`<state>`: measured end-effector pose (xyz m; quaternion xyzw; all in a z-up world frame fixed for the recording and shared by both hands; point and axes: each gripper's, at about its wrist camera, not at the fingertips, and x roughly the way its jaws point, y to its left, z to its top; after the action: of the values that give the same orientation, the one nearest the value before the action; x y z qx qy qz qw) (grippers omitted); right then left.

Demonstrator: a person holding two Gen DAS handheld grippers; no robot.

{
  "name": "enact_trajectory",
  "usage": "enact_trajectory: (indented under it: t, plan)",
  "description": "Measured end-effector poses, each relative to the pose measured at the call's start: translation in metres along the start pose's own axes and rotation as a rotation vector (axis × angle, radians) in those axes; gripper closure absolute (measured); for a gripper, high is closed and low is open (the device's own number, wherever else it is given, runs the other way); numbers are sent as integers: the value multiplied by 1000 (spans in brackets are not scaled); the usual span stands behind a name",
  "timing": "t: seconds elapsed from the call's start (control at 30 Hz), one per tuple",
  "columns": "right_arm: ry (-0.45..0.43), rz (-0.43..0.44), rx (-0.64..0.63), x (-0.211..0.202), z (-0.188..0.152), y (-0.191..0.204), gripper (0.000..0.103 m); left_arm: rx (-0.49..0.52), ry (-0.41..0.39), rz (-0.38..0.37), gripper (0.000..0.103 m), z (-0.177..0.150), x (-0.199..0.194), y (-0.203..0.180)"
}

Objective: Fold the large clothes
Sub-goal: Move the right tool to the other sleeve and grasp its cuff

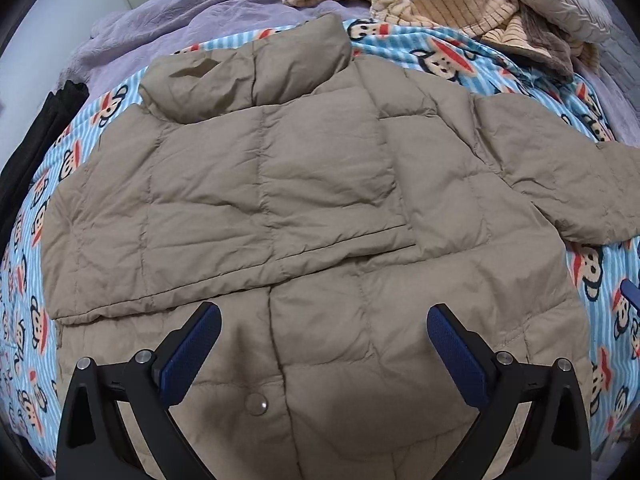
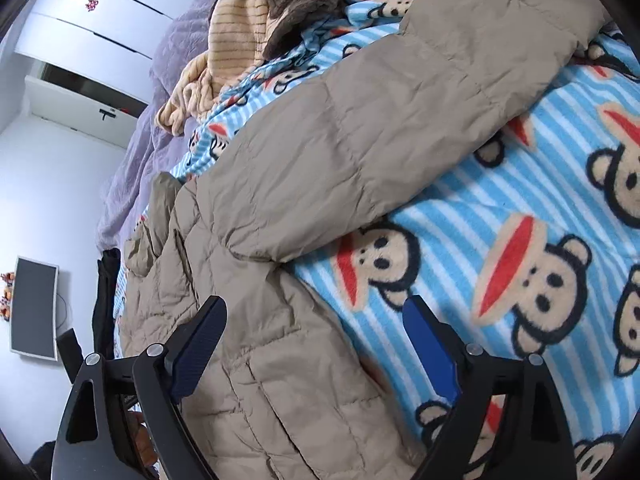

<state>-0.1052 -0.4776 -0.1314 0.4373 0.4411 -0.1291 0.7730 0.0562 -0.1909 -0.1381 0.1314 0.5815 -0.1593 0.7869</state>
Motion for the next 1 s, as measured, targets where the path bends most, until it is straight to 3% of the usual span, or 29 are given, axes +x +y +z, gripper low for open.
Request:
enact_trajectory:
  t: [0.2, 0.5, 0.67, 0.87, 1.0]
  plan:
    - [-64, -28, 30, -11, 23, -18, 11, 11, 11, -13, 0, 7, 3, -16]
    - [-64, -53, 104, -12, 44, -44, 11, 40, 16, -29, 0, 8, 0, -35]
    - [-73, 43, 232, -15, 60, -75, 11, 48, 14, -62, 0, 10, -2, -46]
    - [-131, 68, 296, -19, 91, -99, 11, 76, -10, -93, 0, 19, -6, -61]
    - [-167, 158, 371, -16, 112, -112, 11, 83, -26, -97, 0, 27, -8, -65]
